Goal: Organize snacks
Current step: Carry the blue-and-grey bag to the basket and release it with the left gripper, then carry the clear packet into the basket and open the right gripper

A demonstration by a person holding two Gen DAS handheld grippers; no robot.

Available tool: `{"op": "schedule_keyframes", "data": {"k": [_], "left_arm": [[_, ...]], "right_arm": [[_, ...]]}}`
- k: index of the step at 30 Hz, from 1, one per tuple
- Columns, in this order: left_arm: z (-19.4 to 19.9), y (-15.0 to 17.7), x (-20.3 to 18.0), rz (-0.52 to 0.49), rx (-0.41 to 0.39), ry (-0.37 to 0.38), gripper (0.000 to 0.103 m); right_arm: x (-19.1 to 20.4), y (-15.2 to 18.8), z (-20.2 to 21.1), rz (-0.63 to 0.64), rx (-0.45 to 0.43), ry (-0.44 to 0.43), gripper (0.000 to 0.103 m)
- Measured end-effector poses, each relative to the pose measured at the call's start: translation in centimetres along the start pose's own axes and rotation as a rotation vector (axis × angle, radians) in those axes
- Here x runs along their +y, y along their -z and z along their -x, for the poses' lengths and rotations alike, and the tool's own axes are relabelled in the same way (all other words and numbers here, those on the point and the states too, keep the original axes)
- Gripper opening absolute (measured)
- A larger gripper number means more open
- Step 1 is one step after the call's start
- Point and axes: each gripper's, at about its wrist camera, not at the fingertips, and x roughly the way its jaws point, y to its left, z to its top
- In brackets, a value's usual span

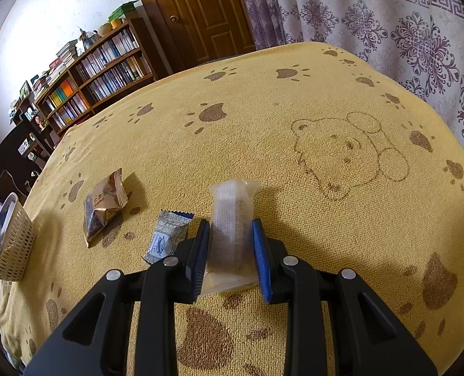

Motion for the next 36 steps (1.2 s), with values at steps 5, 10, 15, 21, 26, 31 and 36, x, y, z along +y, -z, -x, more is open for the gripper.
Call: {"op": "schedule_keyframes", "data": {"k": [5, 10, 15, 21, 26, 31, 36], "left_arm": [[0.9, -0.3, 1.2, 0.032, -0.029, -0.018, 0.063], [1.4, -0.3, 1.1, 0.040, -0.042, -0.033, 0.068], [1.8, -0.2, 0.5, 0.035, -0.059, -0.046, 0.078], [2.2, -0.2, 0.0, 0.027, -0.070, -0.043, 0.080], [2.5, -0.2, -0.8, 0.012, -0.076, -0.032, 0.080], [3.0, -0.2, -1.3, -0.001, -0.086, -0.022, 0.080], [3.8, -0.5, -1.0, 0.009, -0.103, -0.014, 0.080]], "right_arm": [[0.0, 0.0, 0.0, 0.000, 0.000, -0.001, 0.028], [0.0, 0.0, 0.0, 0.000, -0.001, -0.003, 0.028], [-0.1, -0.2, 0.1, -0.009, -0.007, -0.034, 0.028], [-1.1, -0.6, 0.1, -0.065, 0.009, -0.123, 0.028], [-1.0, -0.6, 0.1, -0.077, 0.010, -0.179, 0.028], [-0.5, -0.5, 0.5, -0.058, -0.007, -0.210, 0.028], [0.7, -0.3, 1.0, -0.039, -0.003, -0.269, 0.028]]}}
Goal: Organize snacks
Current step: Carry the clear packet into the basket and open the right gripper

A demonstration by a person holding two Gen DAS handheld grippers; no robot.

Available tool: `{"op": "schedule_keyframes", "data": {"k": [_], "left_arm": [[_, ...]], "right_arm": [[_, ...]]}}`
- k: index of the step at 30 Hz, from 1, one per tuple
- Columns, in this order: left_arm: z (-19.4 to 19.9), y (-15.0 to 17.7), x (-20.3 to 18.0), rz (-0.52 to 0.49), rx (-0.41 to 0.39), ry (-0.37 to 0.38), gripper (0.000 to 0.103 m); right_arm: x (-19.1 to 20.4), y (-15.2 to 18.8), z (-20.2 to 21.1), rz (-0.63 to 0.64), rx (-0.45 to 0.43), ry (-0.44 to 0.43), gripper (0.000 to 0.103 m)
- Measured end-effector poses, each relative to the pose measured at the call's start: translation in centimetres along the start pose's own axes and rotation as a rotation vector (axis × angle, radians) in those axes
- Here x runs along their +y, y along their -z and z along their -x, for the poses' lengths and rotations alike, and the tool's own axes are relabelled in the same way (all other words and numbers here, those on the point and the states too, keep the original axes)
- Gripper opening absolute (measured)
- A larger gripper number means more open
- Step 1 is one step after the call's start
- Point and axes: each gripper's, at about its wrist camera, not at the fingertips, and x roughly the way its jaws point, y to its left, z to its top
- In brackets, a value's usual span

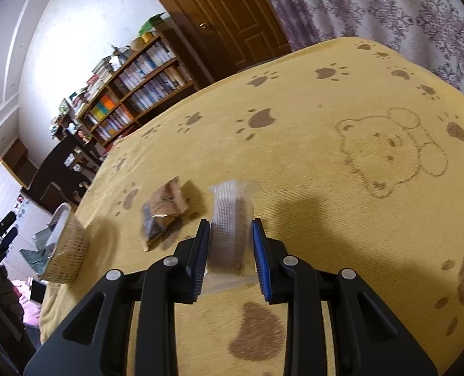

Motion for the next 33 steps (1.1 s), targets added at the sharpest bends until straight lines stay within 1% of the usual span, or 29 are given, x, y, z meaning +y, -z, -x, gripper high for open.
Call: {"op": "schedule_keyframes", "data": {"k": [5, 8, 12, 16, 20, 22, 26, 30, 33], "left_arm": [[1.1, -0.4, 0.9, 0.028, -0.026, 0.009, 0.080], [1.7, -0.6, 1.3, 0.040, -0.041, 0.013, 0.080], [2.5, -0.9, 1.7, 0.043, -0.068, -0.013, 0.080], [3.2, -1.2, 2.2, 0.057, -0.091, -0.012, 0.081], [3.6, -1.4, 2.6, 0.067, -0.108, -0.021, 0.081], [3.9, -1.5, 2.9, 0.076, -0.116, -0.016, 0.081], [4.3, -1.7, 3.5, 0.091, -0.128, -0.014, 0.081], [4.4, -2.0, 3.9, 0.101, -0.135, -0.009, 0.081], [4.5, -2.1, 4.0, 0.108, -0.138, -0.005, 0.081]], "right_arm": [[3.0, 0.1, -0.3, 0.030, 0.033, -0.064, 0.028], [5.9, -0.3, -0.6, 0.068, 0.055, -0.109, 0.028], [11.2, -1.0, -1.0, 0.153, 0.079, -0.170, 0.028], [16.1, -1.4, -1.7, 0.228, 0.105, -0.220, 0.028], [20.8, -1.2, -3.2, 0.275, 0.157, -0.278, 0.028], [23.2, -0.7, -4.4, 0.290, 0.200, -0.307, 0.028], [26.6, 0.1, -6.4, 0.320, 0.248, -0.317, 0.028], [28.4, 0.8, -8.0, 0.320, 0.285, -0.304, 0.028], [29.1, 1.0, -9.1, 0.321, 0.296, -0.273, 0.028]]}}
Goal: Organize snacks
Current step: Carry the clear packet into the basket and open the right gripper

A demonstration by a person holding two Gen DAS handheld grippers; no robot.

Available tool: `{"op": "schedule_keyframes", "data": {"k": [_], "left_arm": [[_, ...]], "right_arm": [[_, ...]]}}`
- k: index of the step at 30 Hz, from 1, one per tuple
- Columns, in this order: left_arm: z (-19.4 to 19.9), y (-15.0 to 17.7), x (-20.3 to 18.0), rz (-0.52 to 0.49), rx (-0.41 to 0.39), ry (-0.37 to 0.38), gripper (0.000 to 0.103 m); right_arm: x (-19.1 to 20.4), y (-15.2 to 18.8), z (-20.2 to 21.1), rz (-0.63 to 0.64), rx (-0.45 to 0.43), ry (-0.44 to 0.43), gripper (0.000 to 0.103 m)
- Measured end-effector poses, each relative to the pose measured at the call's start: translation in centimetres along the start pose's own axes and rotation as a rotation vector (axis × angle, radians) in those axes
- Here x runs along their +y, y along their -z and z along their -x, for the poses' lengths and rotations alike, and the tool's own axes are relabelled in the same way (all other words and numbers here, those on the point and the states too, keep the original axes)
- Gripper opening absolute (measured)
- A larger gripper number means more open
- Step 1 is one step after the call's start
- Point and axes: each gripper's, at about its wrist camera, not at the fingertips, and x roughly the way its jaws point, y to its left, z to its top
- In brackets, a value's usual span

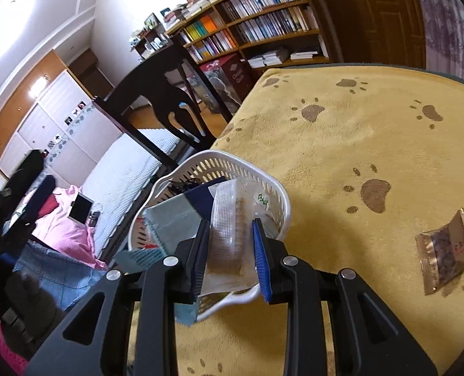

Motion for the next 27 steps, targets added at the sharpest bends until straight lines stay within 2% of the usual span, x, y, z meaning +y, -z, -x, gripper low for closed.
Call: {"op": "schedule_keyframes", "data": {"k": [5, 14, 27], "left_arm": [[0.0, -0.1, 0.3, 0.012, -0.004, 0.001, 0.081], [-0.2, -0.2, 0.2, 0.011, 0.002, 0.006, 0.081], [-0.3, -0.1, -0.1, 0.005, -0.001, 0.012, 0.081]], "right_arm": [[-0.4, -0.4, -1.9, -0.033, 0.025, 0.039, 0.028], [0.1, -0.4, -3.3, -0.040, 0.046, 0.030, 0.029], [2.2, -0.1, -0.7, 0.086, -0.046, 0.076, 0.029]]}}
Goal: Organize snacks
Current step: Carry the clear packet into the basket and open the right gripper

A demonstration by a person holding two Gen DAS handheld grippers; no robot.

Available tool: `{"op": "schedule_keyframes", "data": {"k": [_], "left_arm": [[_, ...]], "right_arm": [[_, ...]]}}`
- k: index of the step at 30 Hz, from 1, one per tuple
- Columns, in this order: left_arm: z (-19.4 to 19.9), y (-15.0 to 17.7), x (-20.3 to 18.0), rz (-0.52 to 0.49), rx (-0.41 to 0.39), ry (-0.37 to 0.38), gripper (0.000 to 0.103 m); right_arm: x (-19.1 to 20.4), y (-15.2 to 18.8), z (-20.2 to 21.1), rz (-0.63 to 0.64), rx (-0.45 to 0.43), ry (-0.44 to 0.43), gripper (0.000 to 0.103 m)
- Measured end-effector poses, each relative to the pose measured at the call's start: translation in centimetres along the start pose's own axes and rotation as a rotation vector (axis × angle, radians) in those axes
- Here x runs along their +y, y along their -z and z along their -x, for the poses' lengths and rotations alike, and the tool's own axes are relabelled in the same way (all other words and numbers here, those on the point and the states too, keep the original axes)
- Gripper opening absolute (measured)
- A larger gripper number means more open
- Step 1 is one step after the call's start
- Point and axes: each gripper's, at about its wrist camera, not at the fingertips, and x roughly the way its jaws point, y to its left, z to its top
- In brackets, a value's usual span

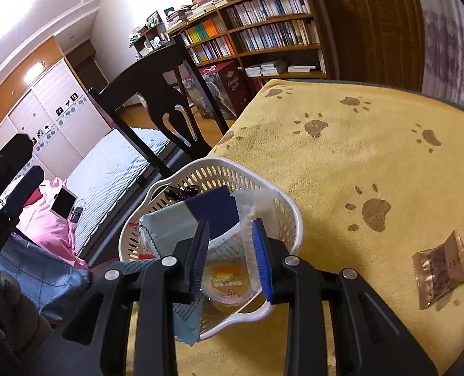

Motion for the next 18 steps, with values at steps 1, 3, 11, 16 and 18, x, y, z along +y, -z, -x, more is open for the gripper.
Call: {"op": "schedule_keyframes", "data": {"k": [1, 3, 11, 16, 18], "left_arm": [[0.0, 0.0, 0.0, 0.001, 0.000, 0.000, 0.081], [0.0, 0.0, 0.0, 0.001, 0.000, 0.000, 0.081], [0.1, 0.2, -0.7, -0.013, 0.002, 0.009, 0.081], [0.1, 0.4, -1.2, -0.021, 0.007, 0.015, 0.083], [0.2, 0.4, -1.5, -0.022, 0.003, 0.015, 0.089]], "right_arm": [[-0.1, 0.0, 0.1, 0.000, -0.001, 0.002, 0.029], [-0.3, 0.2, 0.3, -0.003, -0.006, 0.009, 0.029], [-1.9, 1.1, 1.5, -0.020, -0.037, 0.034, 0.029], [-3.8, 1.7, 2.6, -0.052, -0.056, 0.058, 0.029], [-5.1, 2.0, 3.1, -0.078, -0.062, 0.067, 0.029]]}}
